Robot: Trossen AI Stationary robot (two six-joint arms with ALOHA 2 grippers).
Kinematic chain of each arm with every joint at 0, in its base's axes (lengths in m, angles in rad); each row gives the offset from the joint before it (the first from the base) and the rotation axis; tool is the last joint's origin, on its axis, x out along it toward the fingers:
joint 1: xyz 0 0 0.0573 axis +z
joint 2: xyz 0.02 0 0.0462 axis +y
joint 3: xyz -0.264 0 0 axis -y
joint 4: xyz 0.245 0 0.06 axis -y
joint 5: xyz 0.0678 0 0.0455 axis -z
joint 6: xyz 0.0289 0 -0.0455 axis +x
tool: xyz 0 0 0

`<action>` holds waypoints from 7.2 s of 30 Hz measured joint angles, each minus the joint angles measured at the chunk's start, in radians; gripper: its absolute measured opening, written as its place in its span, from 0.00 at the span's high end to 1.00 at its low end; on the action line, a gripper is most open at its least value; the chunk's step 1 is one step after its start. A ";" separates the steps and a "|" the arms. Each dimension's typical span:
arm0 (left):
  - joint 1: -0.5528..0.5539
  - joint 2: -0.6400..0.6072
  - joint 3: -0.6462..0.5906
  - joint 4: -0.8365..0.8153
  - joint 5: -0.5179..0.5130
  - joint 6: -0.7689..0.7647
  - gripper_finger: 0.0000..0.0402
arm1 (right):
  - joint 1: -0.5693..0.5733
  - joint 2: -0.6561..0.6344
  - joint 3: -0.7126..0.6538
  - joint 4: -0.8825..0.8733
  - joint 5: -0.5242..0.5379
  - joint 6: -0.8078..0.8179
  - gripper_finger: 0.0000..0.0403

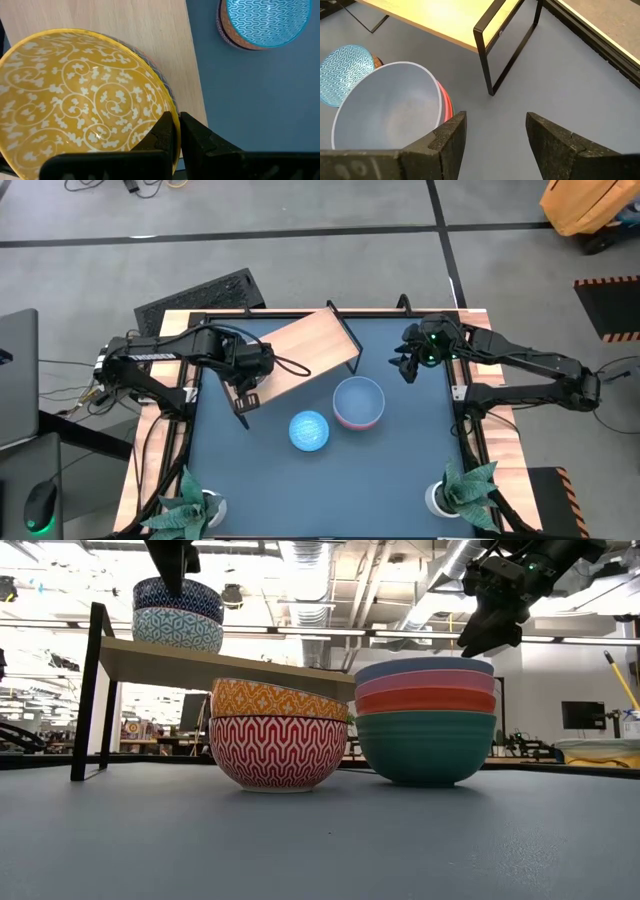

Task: Place and stack bowls onto a shelf
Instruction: Stack the yellow bowl on top of the small orange bowl on the shelf, then stack the small blue bowl on top the small yellow bowl on the shelf

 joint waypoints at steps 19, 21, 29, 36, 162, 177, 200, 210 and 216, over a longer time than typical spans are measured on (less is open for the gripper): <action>0.000 0.027 0.002 0.001 0.016 0.003 0.99 | 0.000 0.000 0.000 0.003 0.000 -0.003 0.43; 0.000 0.026 0.002 -0.002 0.024 -0.002 0.98 | 0.000 0.000 0.000 0.003 0.000 -0.003 0.43; 0.000 0.026 0.002 0.000 0.026 -0.028 0.84 | 0.000 0.000 0.000 0.003 0.000 -0.003 0.43; 0.000 0.026 0.002 -0.001 0.023 -0.031 0.72 | 0.000 0.000 0.000 0.003 0.000 -0.003 0.43; -0.236 0.509 -0.019 0.552 0.259 0.318 0.97 | 0.000 0.000 0.000 -0.013 0.002 -0.037 0.43; -0.238 0.450 0.015 0.508 0.123 0.256 1.00 | 0.000 0.000 0.000 -0.009 0.002 -0.036 0.43; -0.239 0.428 0.454 0.353 0.123 0.277 1.00 | 0.000 0.000 0.000 0.015 0.002 -0.038 0.43; -0.229 0.428 0.789 0.020 -0.236 0.226 1.00 | 0.000 0.000 0.000 0.014 0.002 -0.056 0.43; -0.173 0.395 0.768 -0.140 -0.343 -0.043 1.00 | 0.000 0.000 0.000 0.014 0.002 -0.059 0.43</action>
